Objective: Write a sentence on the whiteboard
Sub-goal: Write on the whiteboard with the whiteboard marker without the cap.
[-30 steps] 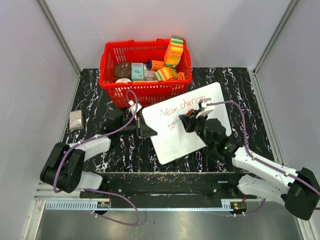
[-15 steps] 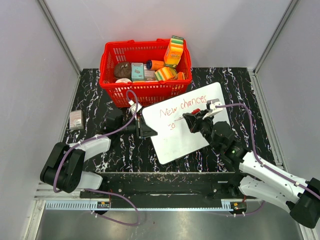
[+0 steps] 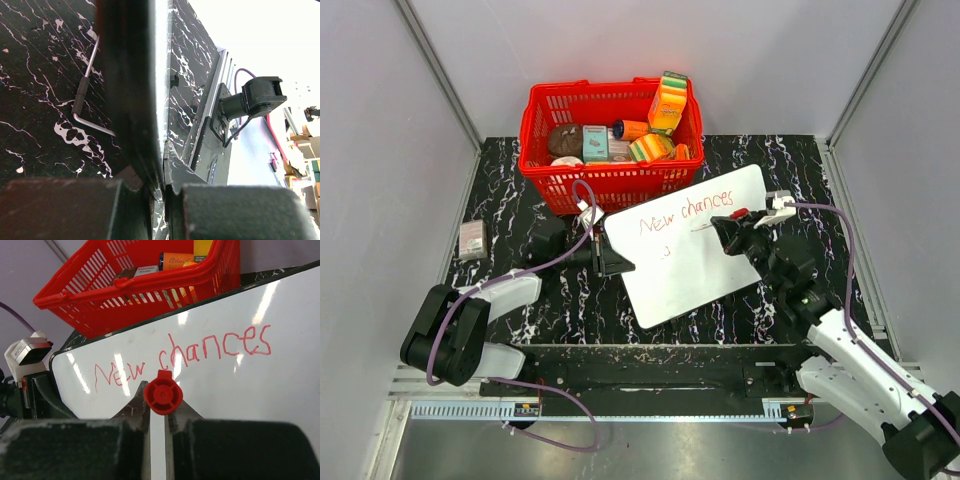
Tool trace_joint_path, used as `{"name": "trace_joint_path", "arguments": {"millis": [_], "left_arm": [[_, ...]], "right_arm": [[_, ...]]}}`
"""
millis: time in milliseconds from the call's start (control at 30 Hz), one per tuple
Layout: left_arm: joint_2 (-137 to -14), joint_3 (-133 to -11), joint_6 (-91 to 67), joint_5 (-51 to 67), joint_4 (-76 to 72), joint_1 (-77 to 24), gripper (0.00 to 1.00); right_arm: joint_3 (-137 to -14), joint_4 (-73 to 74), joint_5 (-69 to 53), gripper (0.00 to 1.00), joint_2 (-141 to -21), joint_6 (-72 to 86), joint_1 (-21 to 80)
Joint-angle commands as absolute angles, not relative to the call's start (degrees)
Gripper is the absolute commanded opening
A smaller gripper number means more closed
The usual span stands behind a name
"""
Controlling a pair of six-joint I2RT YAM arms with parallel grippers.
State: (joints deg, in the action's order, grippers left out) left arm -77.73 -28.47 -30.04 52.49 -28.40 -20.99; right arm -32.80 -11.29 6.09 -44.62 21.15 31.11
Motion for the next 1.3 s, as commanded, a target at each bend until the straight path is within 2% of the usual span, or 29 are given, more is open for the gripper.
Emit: {"name": "trace_joint_path", "arguments": {"millis": [0, 367, 600, 900, 1267], "left_arm": [[-78.93, -27.16, -19.42, 49.75, -23.29, -22.24, 0.00], [-79.10, -27.16, -19.51, 49.83, -23.38, -22.24, 0.00], [-79.45, -27.33, -19.51, 49.75, -23.55, -22.24, 0.00], [-79.63, -27.33, -19.60, 49.83, -23.55, -22.32, 0.00], [-79.54, -27.33, -19.60, 50.10, -23.64, -22.41, 0.00]], "right_arm": [[-31.03, -12.04, 2.64, 0.00, -42.81, 21.80, 31.11], [-28.74, -12.66, 3.07, 0.00, -41.75, 20.48, 32.08], [-28.22, -14.58, 16.85, 0.00, -41.04, 14.77, 42.79], [-27.77, -18.98, 23.02, 0.00, -43.24, 14.68, 42.98], [-29.09, -21.62, 22.85, 0.00, -46.66, 14.68, 43.07]]}}
